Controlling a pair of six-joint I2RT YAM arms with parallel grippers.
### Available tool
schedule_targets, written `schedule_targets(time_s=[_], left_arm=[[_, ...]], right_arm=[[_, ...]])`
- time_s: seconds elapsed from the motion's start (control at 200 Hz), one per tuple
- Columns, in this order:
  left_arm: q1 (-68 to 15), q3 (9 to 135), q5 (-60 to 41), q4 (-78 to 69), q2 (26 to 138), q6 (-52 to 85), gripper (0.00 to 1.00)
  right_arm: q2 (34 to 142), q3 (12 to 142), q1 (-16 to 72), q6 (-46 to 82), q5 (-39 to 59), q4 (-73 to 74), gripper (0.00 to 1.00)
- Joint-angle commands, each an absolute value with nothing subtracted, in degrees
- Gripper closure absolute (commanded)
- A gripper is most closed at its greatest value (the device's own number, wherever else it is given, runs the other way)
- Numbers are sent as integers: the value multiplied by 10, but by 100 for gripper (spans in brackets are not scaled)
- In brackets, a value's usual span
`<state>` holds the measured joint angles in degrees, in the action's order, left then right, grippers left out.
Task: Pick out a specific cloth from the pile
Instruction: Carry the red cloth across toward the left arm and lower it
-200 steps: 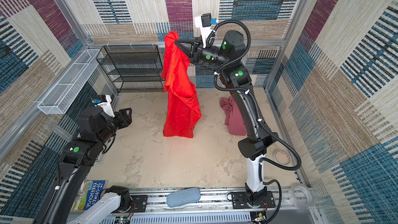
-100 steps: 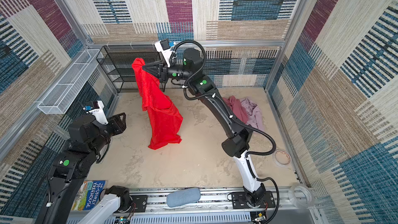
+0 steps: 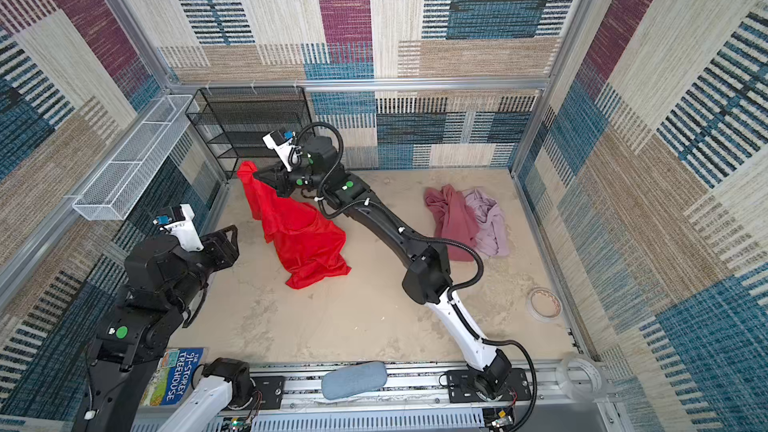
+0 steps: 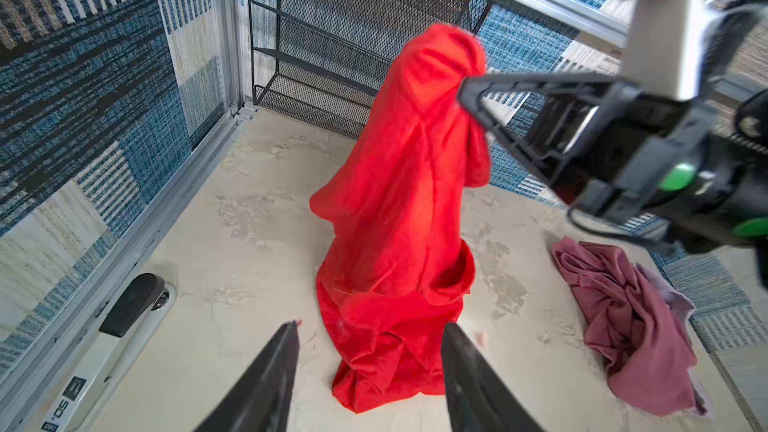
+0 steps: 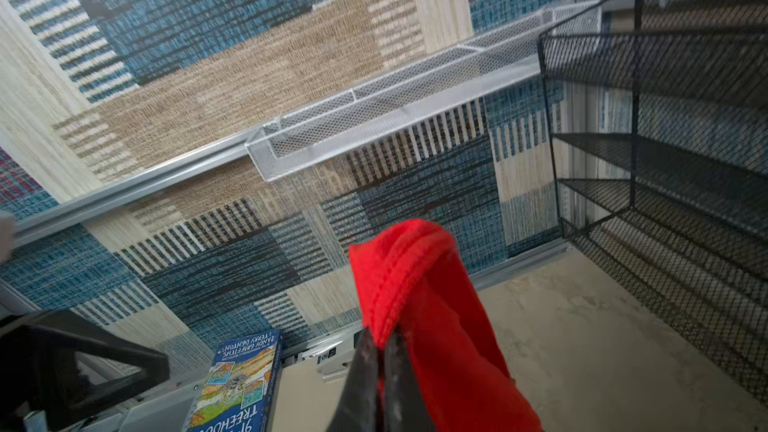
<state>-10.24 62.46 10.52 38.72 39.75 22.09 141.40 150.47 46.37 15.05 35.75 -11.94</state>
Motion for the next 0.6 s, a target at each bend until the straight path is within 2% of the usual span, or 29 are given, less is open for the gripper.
schedule_targets(time_s=[0.0, 0.255, 0.596], left_arm=[[-102, 626, 113, 395, 395, 207, 42], [-102, 630, 111, 398, 396, 208, 42], [-102, 617, 111, 393, 400, 218, 42]], right_arm=[[1443, 1508, 475, 141, 329, -101, 100], [1506, 1506, 498, 157, 308, -69, 100], [1554, 1486, 509, 177, 309, -57, 90]])
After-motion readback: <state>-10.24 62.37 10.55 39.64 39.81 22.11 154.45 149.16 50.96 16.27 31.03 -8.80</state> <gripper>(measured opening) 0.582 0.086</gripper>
